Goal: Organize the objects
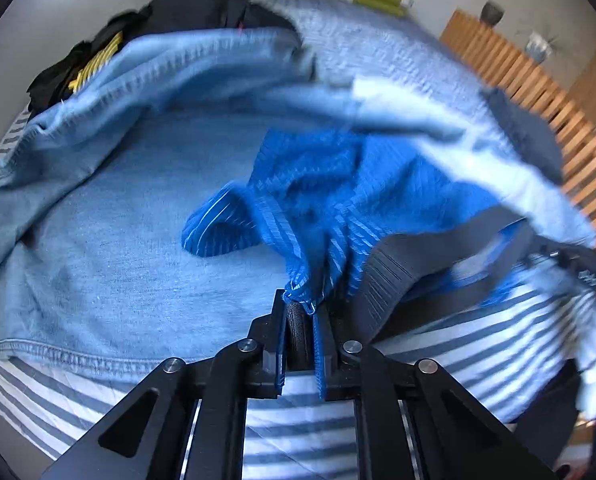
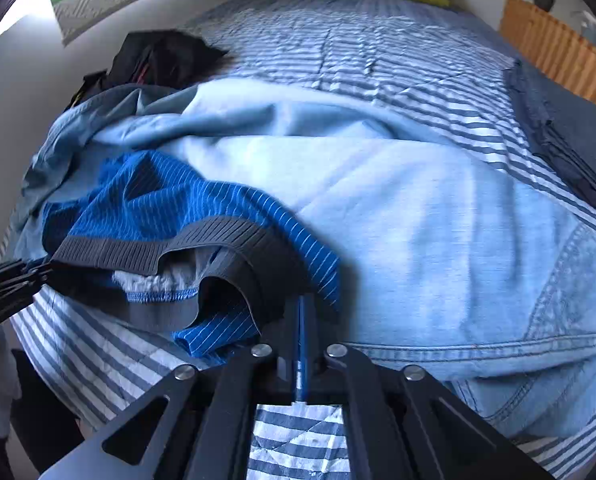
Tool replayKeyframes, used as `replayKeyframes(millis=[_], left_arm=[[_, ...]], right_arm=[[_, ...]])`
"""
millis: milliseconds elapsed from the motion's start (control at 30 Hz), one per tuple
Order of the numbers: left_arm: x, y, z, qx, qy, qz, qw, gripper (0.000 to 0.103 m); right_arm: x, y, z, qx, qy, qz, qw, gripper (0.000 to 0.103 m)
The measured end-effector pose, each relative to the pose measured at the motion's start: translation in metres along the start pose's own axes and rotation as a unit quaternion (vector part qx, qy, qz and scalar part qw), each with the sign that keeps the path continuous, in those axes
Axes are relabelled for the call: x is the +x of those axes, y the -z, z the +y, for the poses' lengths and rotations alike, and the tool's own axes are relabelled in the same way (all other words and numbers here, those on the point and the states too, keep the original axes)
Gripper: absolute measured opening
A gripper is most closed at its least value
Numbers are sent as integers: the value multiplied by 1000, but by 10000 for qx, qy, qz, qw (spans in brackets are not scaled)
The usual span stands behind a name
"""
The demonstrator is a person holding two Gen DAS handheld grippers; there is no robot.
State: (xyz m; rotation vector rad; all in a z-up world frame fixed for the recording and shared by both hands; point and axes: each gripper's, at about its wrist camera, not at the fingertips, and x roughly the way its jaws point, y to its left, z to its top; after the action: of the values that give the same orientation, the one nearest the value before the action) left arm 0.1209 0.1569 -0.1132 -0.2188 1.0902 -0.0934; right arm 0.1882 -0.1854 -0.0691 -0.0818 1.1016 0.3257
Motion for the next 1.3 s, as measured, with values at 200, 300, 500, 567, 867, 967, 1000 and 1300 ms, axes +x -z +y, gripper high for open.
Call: replayKeyframes(millis=[200,300,500,567,867,967,1000,1300], left_arm=[[-65,-1,-12,123,209,-531,9983,10],[-75,-5,-15,125,149,-588,9981,10],[-60,-12,-14,-31,184,-406,9990,10],[-54,-14,-15,-33,85,-364,9993,9],[-105,-8,-35,111,259,-883,9957,9],[-127,-5,-42,155,378,-983,9943,9],[-133,-5,-43,128,505,-1000,9936,9],[-159,-6,-49,137,826,-901,9924,9]], right_arm=[[-33,3,-26,215,-155,-408,9988,3],[-22,7,-36,392,-211,-122,9989,53],[16,5,-31,626,-368,150,9972,56],[34,1,-29,687,-399,349,9962,26],[-40,15,-55,1143,-661,-322,9907,3],[-74,22,-68,1162,-572,-581,9899,2],[-86,24,-71,1173,-582,-641,9893,2],[-174,31,-82,850,-197,-1168,9893,2]])
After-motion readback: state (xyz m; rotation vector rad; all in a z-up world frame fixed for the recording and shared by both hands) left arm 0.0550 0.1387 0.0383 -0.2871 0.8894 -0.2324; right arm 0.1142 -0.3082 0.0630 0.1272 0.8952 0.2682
